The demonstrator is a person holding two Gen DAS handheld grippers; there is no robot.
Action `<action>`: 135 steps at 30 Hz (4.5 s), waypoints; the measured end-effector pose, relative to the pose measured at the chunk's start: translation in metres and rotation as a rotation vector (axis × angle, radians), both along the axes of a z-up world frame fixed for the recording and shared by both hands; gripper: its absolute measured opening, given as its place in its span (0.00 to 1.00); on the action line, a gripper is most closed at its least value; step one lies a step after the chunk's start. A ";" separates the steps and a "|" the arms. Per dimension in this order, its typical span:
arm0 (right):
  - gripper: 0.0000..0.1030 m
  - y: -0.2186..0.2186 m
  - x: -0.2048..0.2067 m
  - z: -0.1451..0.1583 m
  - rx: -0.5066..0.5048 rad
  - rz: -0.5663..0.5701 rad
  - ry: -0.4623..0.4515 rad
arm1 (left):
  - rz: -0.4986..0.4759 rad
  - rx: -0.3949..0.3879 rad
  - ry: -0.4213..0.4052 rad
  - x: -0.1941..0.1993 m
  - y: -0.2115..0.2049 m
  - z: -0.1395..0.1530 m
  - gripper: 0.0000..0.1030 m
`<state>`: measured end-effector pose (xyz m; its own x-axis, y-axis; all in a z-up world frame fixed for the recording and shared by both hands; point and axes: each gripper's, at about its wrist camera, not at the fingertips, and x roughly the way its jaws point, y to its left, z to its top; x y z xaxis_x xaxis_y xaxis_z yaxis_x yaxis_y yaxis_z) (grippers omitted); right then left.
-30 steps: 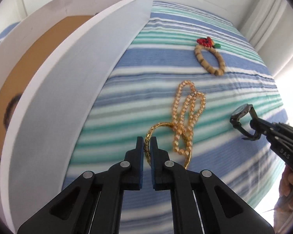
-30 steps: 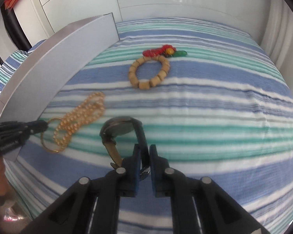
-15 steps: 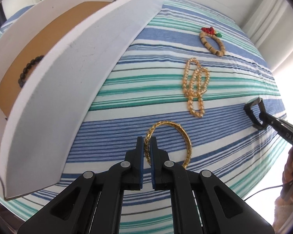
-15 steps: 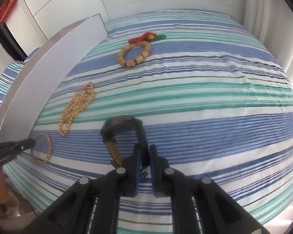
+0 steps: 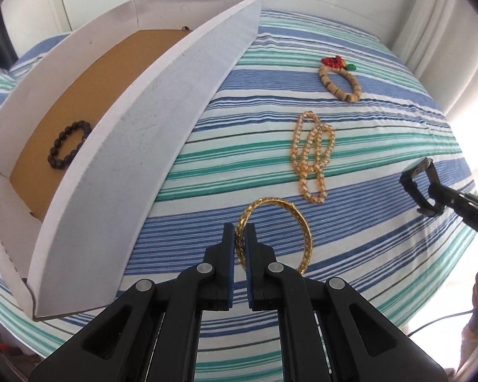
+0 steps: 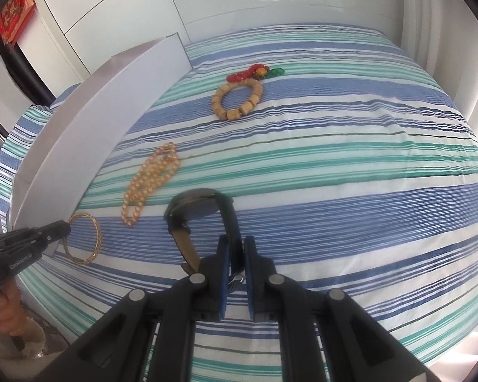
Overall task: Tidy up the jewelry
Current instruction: 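Lift the gold bangle with the left tool while the right tool lifts the watch, then carry the bangle and watch into the white box and open both tools, then withdraw both tools from the box toward the gold bead necklace, then lower the right tool onto the wooden bead bracelet and close it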
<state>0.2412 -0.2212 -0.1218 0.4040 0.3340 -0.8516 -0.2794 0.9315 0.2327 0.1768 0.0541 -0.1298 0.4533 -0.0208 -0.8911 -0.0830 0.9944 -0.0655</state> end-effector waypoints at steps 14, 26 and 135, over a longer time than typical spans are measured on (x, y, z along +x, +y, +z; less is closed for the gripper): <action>0.09 0.024 -0.003 0.011 -0.001 0.043 -0.016 | 0.008 0.000 -0.029 -0.004 0.006 0.009 0.04; 0.09 0.047 0.000 0.032 0.036 0.092 -0.038 | -0.018 -0.243 -0.021 -0.014 0.022 0.049 0.03; 0.18 0.061 0.149 -0.036 -0.177 0.052 -0.057 | -0.050 -0.002 0.087 0.096 -0.036 -0.026 0.74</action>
<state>0.3900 -0.1597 -0.1582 0.4396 0.2023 -0.8751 -0.3363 0.9405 0.0485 0.2727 0.0179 -0.1559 0.3730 -0.0438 -0.9268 -0.0384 0.9973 -0.0626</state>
